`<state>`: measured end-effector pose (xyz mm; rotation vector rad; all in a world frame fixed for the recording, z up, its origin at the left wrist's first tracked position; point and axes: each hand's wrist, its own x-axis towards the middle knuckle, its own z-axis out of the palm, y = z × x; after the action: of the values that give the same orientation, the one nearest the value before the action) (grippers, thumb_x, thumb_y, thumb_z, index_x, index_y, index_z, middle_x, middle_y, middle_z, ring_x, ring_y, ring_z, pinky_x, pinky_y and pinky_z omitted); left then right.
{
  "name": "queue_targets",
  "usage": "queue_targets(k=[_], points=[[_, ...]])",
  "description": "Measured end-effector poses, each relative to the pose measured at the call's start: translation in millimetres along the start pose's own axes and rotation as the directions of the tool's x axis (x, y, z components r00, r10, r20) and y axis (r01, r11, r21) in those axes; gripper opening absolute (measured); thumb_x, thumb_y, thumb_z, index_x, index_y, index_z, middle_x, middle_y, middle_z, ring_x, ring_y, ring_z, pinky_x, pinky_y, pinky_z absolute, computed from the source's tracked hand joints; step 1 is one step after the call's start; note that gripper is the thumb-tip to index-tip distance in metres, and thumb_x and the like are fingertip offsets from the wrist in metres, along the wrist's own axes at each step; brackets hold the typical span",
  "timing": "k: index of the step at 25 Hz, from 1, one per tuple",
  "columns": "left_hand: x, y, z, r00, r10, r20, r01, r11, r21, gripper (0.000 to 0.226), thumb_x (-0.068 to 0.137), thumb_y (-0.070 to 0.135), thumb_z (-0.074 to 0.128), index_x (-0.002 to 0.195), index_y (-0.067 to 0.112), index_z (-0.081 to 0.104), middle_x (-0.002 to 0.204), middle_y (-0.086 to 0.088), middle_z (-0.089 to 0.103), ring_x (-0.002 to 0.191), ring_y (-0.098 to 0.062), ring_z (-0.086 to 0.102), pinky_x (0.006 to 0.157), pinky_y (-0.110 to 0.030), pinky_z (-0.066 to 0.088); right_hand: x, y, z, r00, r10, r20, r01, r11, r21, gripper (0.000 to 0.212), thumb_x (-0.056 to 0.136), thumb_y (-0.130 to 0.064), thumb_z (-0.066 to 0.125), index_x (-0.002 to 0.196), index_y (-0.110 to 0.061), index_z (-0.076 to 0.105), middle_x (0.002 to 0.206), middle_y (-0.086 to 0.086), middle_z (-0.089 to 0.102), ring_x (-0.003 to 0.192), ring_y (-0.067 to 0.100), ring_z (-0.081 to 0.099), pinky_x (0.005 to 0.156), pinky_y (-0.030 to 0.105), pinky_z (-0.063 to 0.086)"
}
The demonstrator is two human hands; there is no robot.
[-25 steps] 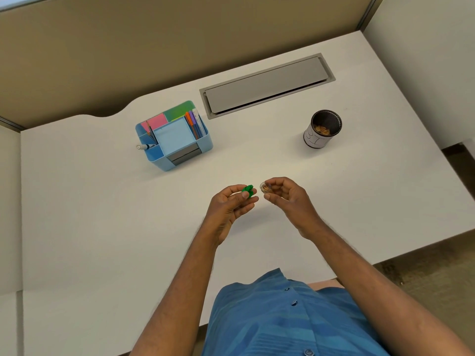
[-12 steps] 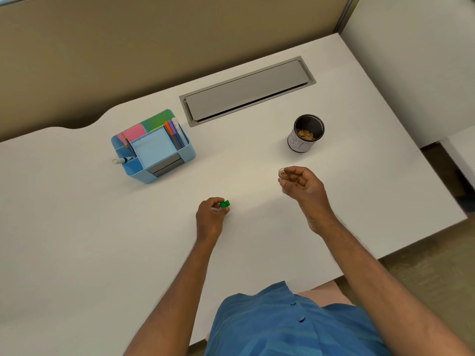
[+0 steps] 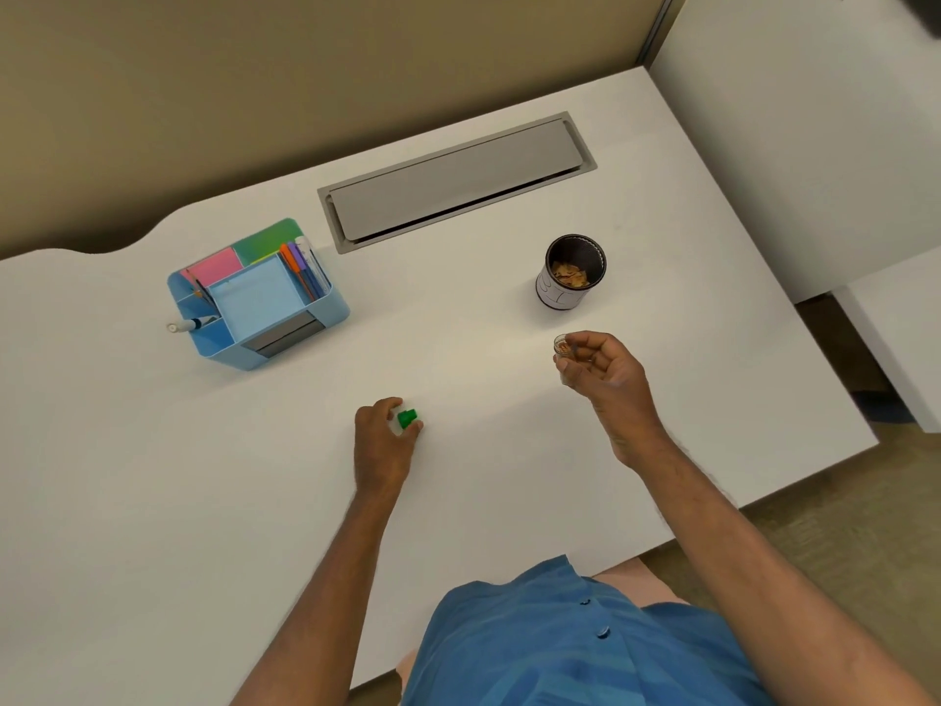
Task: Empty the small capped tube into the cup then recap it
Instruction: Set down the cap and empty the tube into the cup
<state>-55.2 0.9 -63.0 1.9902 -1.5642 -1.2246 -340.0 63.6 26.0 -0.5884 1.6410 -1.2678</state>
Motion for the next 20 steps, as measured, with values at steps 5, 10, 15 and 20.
queue_targets(k=[5, 10, 15, 20], points=[[3, 62, 28, 0.993, 0.117, -0.006, -0.117, 0.989, -0.088, 0.039, 0.089, 0.023, 0.079, 0.125, 0.028, 0.064, 0.127, 0.0, 0.058, 0.085, -0.004, 0.06, 0.069, -0.001, 0.044, 25, -23, -22, 0.991, -0.115, -0.062, 0.1, 0.975, -0.2, 0.027, 0.09, -0.016, 0.074, 0.115, -0.023, 0.068, 0.109, -0.012, 0.077, 0.102, 0.007, 0.071, 0.086, 0.019, 0.056], [28, 152, 93, 0.932, 0.298, 0.205, -0.288, 0.954, -0.079, 0.068, 0.083, 0.035, 0.083, 0.142, 0.027, 0.05, 0.147, 0.002, 0.049, 0.118, -0.018, 0.061, 0.089, -0.023, 0.051, 69, -47, -44, 0.963, -0.251, -0.094, 0.181, 0.869, -0.461, 0.025, 0.093, -0.023, 0.073, 0.116, -0.029, 0.066, 0.117, -0.012, 0.068, 0.098, 0.0, 0.067, 0.077, 0.009, 0.052], [62, 209, 141, 0.907, 0.373, 0.197, -0.375, 0.927, -0.027, 0.096, 0.077, 0.038, 0.088, 0.153, 0.022, 0.032, 0.159, -0.004, 0.039, 0.144, -0.024, 0.042, 0.106, -0.031, 0.042, 116, -53, -53, 0.928, -0.366, 0.073, 0.289, 0.579, -0.762, 0.033, 0.098, -0.027, 0.068, 0.129, -0.019, 0.065, 0.12, 0.002, 0.059, 0.099, 0.01, 0.063, 0.083, 0.023, 0.055], [79, 219, 158, 0.9, 0.4, 0.173, -0.404, 0.914, -0.011, 0.099, 0.08, 0.044, 0.085, 0.156, 0.016, 0.029, 0.162, -0.007, 0.036, 0.148, -0.025, 0.036, 0.107, -0.027, 0.036, 143, -52, -47, 0.932, -0.322, 0.166, 0.313, 0.487, -0.815, 0.033, 0.094, -0.019, 0.071, 0.126, -0.015, 0.063, 0.118, 0.006, 0.062, 0.111, 0.023, 0.06, 0.085, 0.029, 0.05]])
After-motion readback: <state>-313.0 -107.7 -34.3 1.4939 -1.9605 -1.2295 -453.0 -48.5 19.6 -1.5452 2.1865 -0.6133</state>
